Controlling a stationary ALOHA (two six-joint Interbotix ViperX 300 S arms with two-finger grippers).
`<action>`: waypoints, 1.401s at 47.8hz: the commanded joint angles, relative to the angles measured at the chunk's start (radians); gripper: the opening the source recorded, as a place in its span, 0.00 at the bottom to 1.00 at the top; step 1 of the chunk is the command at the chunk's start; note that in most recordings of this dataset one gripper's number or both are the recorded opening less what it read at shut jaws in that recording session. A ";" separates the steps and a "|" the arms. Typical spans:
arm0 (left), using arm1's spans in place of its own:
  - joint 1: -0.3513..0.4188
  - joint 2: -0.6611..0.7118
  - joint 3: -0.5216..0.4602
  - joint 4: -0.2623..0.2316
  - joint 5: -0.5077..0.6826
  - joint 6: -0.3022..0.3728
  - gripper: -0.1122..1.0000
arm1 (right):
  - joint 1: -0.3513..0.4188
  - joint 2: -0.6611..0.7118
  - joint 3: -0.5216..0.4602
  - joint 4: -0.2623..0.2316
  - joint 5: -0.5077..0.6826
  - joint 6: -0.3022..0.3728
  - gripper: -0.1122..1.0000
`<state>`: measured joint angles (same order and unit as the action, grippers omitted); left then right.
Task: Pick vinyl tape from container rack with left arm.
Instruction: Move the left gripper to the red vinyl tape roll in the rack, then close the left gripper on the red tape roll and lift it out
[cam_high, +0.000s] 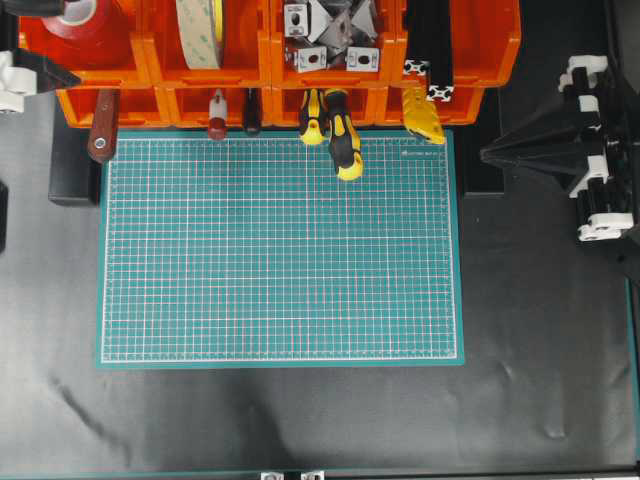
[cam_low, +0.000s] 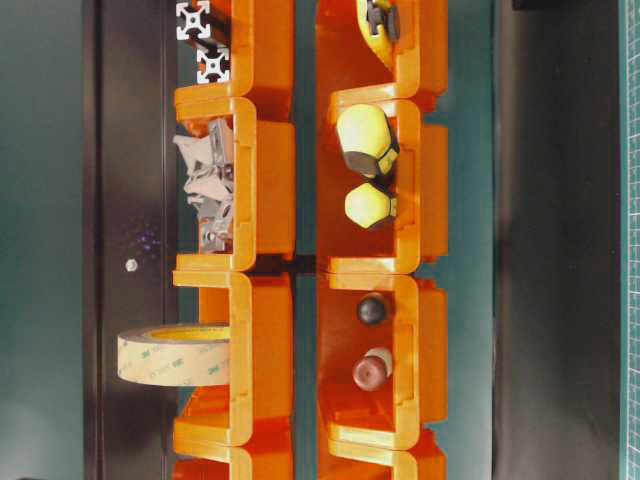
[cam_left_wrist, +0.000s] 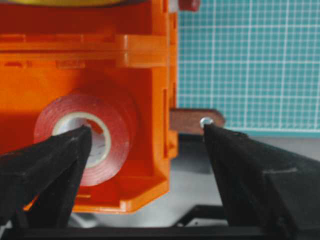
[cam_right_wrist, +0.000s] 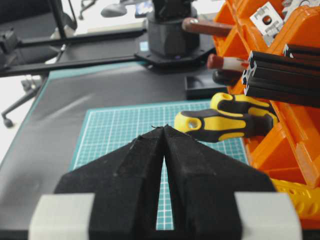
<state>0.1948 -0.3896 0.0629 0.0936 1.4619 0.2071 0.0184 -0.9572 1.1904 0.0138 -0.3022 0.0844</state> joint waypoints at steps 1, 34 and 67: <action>0.023 -0.006 0.008 0.003 -0.006 -0.003 0.86 | 0.006 0.002 -0.020 0.002 -0.003 0.000 0.10; 0.044 -0.011 0.091 0.003 -0.074 -0.011 0.87 | 0.012 -0.014 -0.018 0.002 -0.003 0.000 0.10; 0.057 -0.011 0.074 0.003 -0.075 0.080 0.26 | -0.002 -0.055 -0.011 0.002 -0.002 -0.002 0.10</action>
<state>0.2424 -0.3896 0.1657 0.0936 1.3929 0.2592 0.0215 -1.0109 1.1919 0.0138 -0.3007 0.0844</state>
